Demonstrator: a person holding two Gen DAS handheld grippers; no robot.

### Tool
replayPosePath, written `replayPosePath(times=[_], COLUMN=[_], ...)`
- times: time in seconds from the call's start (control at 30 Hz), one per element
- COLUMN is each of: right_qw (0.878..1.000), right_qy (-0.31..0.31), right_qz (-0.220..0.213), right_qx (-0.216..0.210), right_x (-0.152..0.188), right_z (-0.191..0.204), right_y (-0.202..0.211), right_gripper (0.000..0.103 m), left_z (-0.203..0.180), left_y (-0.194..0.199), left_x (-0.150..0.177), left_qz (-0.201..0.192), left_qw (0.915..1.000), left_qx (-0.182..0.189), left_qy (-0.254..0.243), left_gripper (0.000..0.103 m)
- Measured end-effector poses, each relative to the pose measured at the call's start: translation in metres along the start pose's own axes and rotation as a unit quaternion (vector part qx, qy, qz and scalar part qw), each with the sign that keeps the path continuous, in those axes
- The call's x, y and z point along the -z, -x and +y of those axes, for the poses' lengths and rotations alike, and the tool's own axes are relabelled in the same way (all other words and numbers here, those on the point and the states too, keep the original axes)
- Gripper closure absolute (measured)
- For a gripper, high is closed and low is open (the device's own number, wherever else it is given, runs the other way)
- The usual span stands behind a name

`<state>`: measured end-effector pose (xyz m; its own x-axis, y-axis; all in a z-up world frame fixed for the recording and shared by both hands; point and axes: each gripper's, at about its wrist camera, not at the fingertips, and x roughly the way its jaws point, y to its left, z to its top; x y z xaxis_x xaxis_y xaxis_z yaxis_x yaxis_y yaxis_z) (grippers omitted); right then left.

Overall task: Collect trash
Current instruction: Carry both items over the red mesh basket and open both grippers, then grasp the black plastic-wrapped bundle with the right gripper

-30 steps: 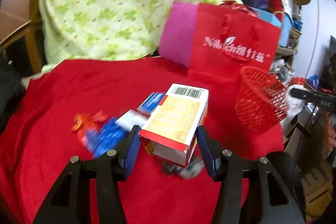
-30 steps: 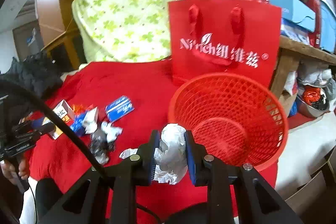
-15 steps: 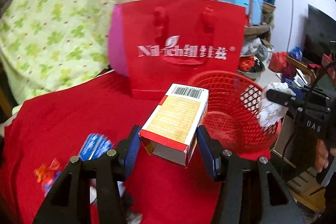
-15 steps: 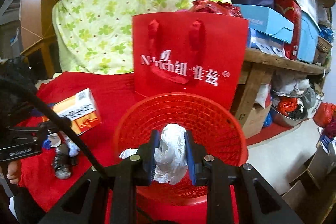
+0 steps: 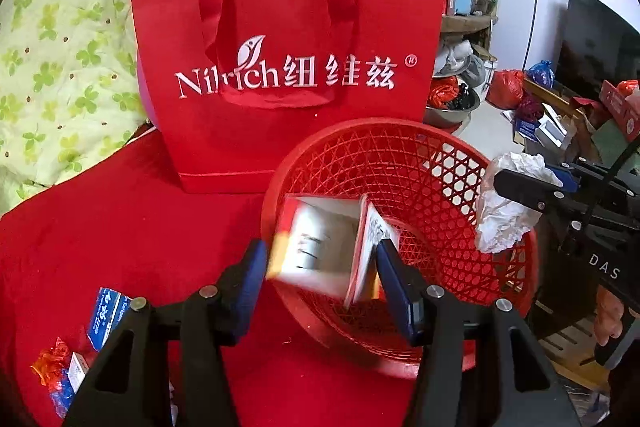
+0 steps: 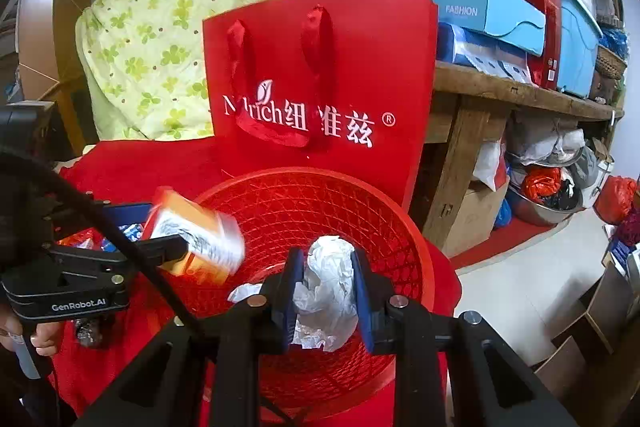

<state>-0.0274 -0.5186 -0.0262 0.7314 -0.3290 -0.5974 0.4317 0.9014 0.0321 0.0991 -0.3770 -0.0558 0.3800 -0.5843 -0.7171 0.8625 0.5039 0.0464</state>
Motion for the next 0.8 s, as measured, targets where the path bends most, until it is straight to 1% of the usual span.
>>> replayPosePath(times=[0.23, 0.37, 0.4, 0.43, 0.47, 0.5, 0.6, 0.67, 0.73, 0.77, 0.8], right_qw=[1.000, 1.000, 1.000, 1.000, 1.000, 1.000, 1.000, 1.000, 0.999, 0.998, 0.996], right_qy=[0.002, -0.001, -0.004, -0.007, -0.011, -0.013, -0.010, -0.016, -0.023, -0.027, -0.030], right_qz=[0.012, 0.018, 0.017, 0.015, 0.009, -0.002, -0.008, -0.019, -0.029, -0.035, -0.040], right_qx=[0.002, 0.002, 0.002, 0.003, 0.004, 0.004, 0.001, -0.012, -0.038, -0.054, -0.072], right_x=[0.001, 0.002, 0.002, 0.002, 0.002, 0.002, 0.001, 0.001, 0.000, 0.001, 0.001], right_z=[0.000, 0.004, 0.004, 0.005, 0.005, 0.007, 0.013, 0.015, 0.019, 0.022, 0.026], right_y=[-0.011, -0.012, -0.011, -0.010, -0.008, -0.005, 0.000, 0.005, 0.011, 0.014, 0.017], right_gripper=[0.075, 0.069, 0.063, 0.056, 0.034, 0.029, 0.029, 0.029, 0.029, 0.029, 0.029], left_z=[0.007, 0.016, 0.019, 0.022, 0.025, 0.030, 0.041, 0.049, 0.060, 0.063, 0.070], left_y=[0.002, 0.012, 0.015, 0.017, 0.020, 0.024, 0.038, 0.050, 0.068, 0.075, 0.086], left_x=[0.007, 0.016, 0.019, 0.022, 0.024, 0.029, 0.043, 0.058, 0.080, 0.090, 0.106], left_qz=[-0.001, -0.004, -0.005, -0.006, -0.007, -0.008, -0.014, -0.019, -0.025, -0.027, -0.028], left_qw=[0.9999, 0.9996, 0.9995, 0.9994, 0.9992, 0.9989, 0.9980, 0.9972, 0.9953, 0.9941, 0.9916], left_qx=[-0.003, -0.008, -0.009, -0.010, -0.011, -0.012, -0.018, -0.035, -0.067, -0.083, -0.110], left_qy=[0.014, 0.025, 0.029, 0.033, 0.038, 0.045, 0.059, 0.064, 0.065, 0.064, 0.062], left_gripper=[0.045, 0.045, 0.045, 0.045, 0.045, 0.045, 0.045, 0.042, 0.038, 0.037, 0.037])
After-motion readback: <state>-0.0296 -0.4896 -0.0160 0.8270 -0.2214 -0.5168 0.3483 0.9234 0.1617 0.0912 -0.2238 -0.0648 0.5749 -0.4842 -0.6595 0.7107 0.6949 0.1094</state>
